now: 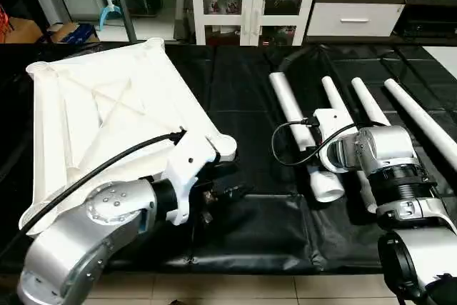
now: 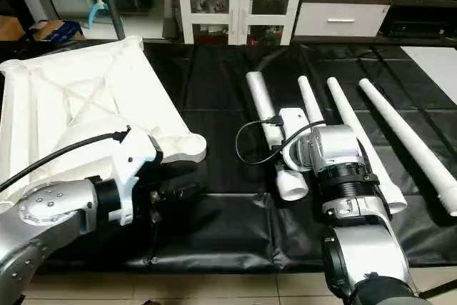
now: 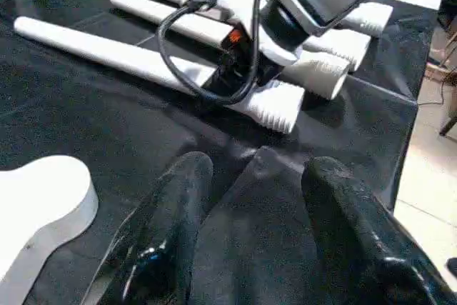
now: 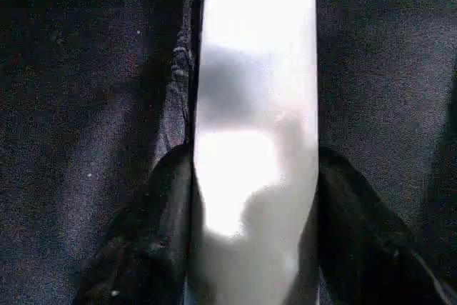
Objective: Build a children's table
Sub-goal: Pick table leg
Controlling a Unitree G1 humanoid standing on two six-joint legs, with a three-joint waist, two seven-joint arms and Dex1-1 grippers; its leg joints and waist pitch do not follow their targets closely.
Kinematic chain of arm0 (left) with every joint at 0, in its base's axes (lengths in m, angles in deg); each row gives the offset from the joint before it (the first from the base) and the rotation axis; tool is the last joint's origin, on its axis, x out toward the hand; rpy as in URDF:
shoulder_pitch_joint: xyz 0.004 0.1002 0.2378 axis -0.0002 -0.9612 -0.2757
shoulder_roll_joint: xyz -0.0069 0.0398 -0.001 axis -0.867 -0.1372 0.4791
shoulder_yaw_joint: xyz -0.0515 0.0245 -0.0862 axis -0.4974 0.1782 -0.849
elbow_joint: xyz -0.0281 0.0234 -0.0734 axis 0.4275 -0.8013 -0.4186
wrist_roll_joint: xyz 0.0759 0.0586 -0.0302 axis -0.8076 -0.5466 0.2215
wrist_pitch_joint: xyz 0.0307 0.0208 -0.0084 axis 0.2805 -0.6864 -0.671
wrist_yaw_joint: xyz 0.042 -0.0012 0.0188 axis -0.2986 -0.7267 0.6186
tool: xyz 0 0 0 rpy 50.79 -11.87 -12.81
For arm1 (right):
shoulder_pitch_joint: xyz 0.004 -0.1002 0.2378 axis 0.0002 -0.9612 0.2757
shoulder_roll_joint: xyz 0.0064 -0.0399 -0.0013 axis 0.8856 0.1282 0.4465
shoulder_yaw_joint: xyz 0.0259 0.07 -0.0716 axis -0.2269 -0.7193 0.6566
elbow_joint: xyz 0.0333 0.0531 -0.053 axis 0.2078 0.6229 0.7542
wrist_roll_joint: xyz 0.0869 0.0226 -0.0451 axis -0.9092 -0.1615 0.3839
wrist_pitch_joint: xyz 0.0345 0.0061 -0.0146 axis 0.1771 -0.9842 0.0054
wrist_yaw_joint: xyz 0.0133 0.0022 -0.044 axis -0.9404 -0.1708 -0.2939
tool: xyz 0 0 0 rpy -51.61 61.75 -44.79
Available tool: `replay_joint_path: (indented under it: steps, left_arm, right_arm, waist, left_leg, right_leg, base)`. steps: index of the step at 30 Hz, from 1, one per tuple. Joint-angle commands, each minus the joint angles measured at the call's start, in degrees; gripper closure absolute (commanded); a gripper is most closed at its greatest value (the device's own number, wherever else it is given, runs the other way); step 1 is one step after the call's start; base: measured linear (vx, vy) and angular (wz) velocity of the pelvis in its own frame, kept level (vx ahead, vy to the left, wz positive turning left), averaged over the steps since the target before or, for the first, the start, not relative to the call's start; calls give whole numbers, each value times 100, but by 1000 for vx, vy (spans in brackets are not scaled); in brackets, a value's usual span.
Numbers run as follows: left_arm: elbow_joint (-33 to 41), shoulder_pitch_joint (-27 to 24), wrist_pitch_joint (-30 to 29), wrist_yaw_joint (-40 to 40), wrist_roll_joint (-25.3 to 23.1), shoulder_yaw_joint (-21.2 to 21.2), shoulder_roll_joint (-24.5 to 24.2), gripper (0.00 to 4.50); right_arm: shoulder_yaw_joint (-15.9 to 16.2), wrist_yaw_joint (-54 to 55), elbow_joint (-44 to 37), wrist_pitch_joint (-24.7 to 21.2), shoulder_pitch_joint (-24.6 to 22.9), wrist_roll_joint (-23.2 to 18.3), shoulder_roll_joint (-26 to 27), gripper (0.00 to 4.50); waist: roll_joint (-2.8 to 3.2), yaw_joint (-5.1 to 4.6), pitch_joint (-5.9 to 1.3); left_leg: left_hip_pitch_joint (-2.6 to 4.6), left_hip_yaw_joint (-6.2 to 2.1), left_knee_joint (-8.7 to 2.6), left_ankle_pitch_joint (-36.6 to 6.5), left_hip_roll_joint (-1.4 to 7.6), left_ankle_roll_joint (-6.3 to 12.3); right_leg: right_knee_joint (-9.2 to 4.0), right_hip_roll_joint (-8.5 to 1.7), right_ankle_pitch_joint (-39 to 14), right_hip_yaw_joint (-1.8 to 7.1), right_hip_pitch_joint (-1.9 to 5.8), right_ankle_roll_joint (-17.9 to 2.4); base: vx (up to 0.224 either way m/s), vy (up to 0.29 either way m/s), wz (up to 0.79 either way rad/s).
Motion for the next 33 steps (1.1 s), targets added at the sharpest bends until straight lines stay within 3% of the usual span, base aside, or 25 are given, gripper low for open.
replay_joint_path:
  steps: [1, 10, 12, 13, 15, 17, 19, 20, 22, 24, 25, 27, 31, 32, 33]
  left_arm:
    - [165, 56, -66, 1, 132, -93, -42, 180]
    - [135, 98, -104, 154, 163, -291, 30, 130]
    - [66, 175, -34, 289, 150, -486, 132, 95]
    - [-119, 406, 97, 682, 179, -948, 442, 95]
    - [-226, 546, 163, 913, 163, -1157, 605, 90]
    - [-415, 792, 235, 1263, 178, -1461, 866, 56]
    - [-620, 1108, 263, 1679, 299, -1824, 1215, 50]
    - [-710, 1260, 274, 1870, 405, -2003, 1395, 32]
    - [-820, 1445, 279, 2109, 562, -2214, 1624, 17]
    - [-864, 1595, 257, 2121, 766, -2293, 1787, 9]
    - [-877, 1724, 169, 2009, 937, -2274, 1876, 5]
    - [-889, 1804, 155, 1962, 1010, -2255, 1910, 0]
    - [-947, 2127, -81, 1982, 1372, -2309, 2072, 0]
    - [-971, 2205, -124, 2037, 1483, -2345, 2109, 0]
    - [-977, 2282, -139, 2087, 1631, -2401, 2168, 0]
  right_arm:
    - [117, -37, -214, 36, -108, 49, -26, 260]
    - [-37, -35, -476, -37, -144, -69, 46, 264]
    - [-164, -1, -636, -5, -123, -124, 56, 264]
    - [-362, 4, -1042, 245, -119, -231, 56, 264]
    - [-507, -18, -1225, 329, -99, -331, 72, 264]
    - [-668, -44, -1515, 507, -71, -445, 89, 264]
    - [-787, -258, -2025, 1100, -139, -624, 103, 264]
    - [-812, -478, -2325, 1466, -193, -744, 96, 264]
    - [-893, -803, -2672, 1718, -213, -972, 94, 264]
    - [-875, -1397, -3077, 1678, -288, -1340, 52, 264]
    - [-681, -2031, -3428, 1705, -445, -1594, -50, 264]
    - [-589, -2297, -3572, 1716, -525, -1722, -91, 264]
    - [-330, -2944, -3767, 1862, -703, -2064, -137, 264]
    - [-246, -3082, -3789, 1959, -744, -2093, -158, 264]
    - [-162, -3239, -3821, 2003, -777, -2130, -188, 264]
  waist:
    - [-71, 23, -382]
    - [-71, 12, -383]
    - [-72, 18, -382]
    - [-71, 16, -374]
    - [-74, 36, -390]
    - [-105, 37, -376]
    - [-100, 48, -388]
    - [-128, 54, -393]
    - [-128, 80, -414]
    - [-155, 92, -413]
    - [-172, 112, -415]
    - [-162, 127, -406]
    - [-180, 138, -381]
    - [-224, 154, -376]
    - [-207, 171, -365]
  left_leg:
    - [50, -63, -385, -233, 282, -151]
    - [55, -67, -384, -320, 280, -199]
    - [48, -71, -384, -284, 277, -190]
    - [52, -57, -382, -309, 286, -205]
    - [62, -70, -377, -301, 288, -197]
    - [56, -70, -384, -382, 285, -180]
    - [61, -70, -375, -336, 290, -166]
    - [43, -66, -367, -309, 295, -123]
    - [32, -69, -344, -142, 285, 17]
    - [18, -77, -343, -37, 288, 183]
    - [29, -73, -337, -48, 300, 310]
    - [30, -81, -343, -63, 310, 357]
    - [65, -72, -361, -309, 322, 238]
    - [63, -68, -362, -376, 325, 182]
    - [66, -67, -364, -429, 323, 140]
  right_leg:
    - [-365, -398, -210, 268, 261, -1375]
    - [-364, -390, -310, 271, 256, -1347]
    - [-359, -387, -264, 273, 262, -1321]
    - [-367, -380, -218, 284, 259, -1318]
    - [-357, -382, -124, 279, 265, -1341]
    - [-371, -386, -241, 280, 270, -1298]
    - [-366, -397, -218, 282, 268, -1292]
    - [-358, -401, -107, 285, 283, -1289]
    - [-330, -408, 179, 285, 302, -1338]
    - [-322, -406, 304, 278, 311, -1367]
    - [-328, -405, 308, 268, 307, -1404]
    - [-334, -409, 208, 261, 285, -1421]
    - [-388, -416, -276, 265, 251, -1431]
    - [-399, -434, -427, 269, 259, -1420]
    - [-414, -434, -546, 273, 242, -1390]
  base:
    - [0, 0, 0]
    - [0, 0, 0]
    - [0, 0, 0]
    - [0, 0, 0]
    - [0, 0, 0]
    - [0, 0, 0]
    - [0, 0, 0]
    - [0, 0, 0]
    - [0, 0, 0]
    - [0, 0, 0]
    - [0, 0, 0]
    - [0, 0, 0]
    - [0, 0, 0]
    - [0, 0, 0]
    - [0, 0, 0]
